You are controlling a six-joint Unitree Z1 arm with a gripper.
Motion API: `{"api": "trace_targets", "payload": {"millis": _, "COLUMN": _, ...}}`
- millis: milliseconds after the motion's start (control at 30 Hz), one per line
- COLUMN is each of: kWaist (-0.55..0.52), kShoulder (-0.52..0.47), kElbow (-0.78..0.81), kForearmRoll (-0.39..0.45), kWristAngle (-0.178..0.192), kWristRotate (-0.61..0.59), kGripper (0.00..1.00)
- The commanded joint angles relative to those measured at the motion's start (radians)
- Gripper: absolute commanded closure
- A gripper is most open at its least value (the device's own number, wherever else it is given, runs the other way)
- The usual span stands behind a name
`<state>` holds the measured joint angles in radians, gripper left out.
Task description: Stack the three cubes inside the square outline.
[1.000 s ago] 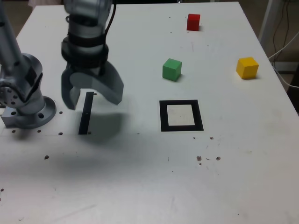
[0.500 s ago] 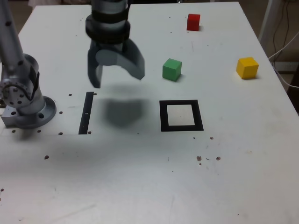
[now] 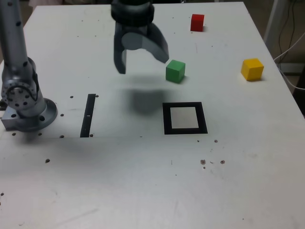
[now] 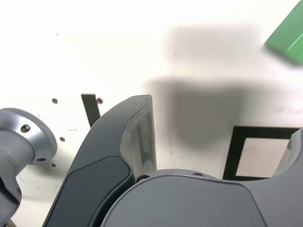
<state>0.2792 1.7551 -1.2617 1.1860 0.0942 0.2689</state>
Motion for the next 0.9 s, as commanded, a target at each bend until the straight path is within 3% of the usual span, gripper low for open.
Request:
{"api": "trace_targets", "payload": {"millis": 0, "kWaist": 0.026, "kShoulder": 0.019, "kElbow": -0.027, "kForearmRoll": 0.010, "kWristAngle": 0.001, "kWristRotate": 0.024, "kGripper": 0.00}}
{"api": "trace_targets", "payload": {"millis": 600, "kWaist": 0.197, "kShoulder": 0.180, "kElbow": -0.260, "kForearmRoll": 0.070, "kWristAngle": 0.018, "kWristRotate": 0.229, "kGripper": 0.00}}
{"api": "trace_targets", "payload": {"millis": 867, "kWaist": 0.240, "kShoulder": 0.274, "kElbow": -0.441, "kForearmRoll": 0.134, "kWristAngle": 0.026, "kWristRotate": 0.280, "kGripper": 0.00}}
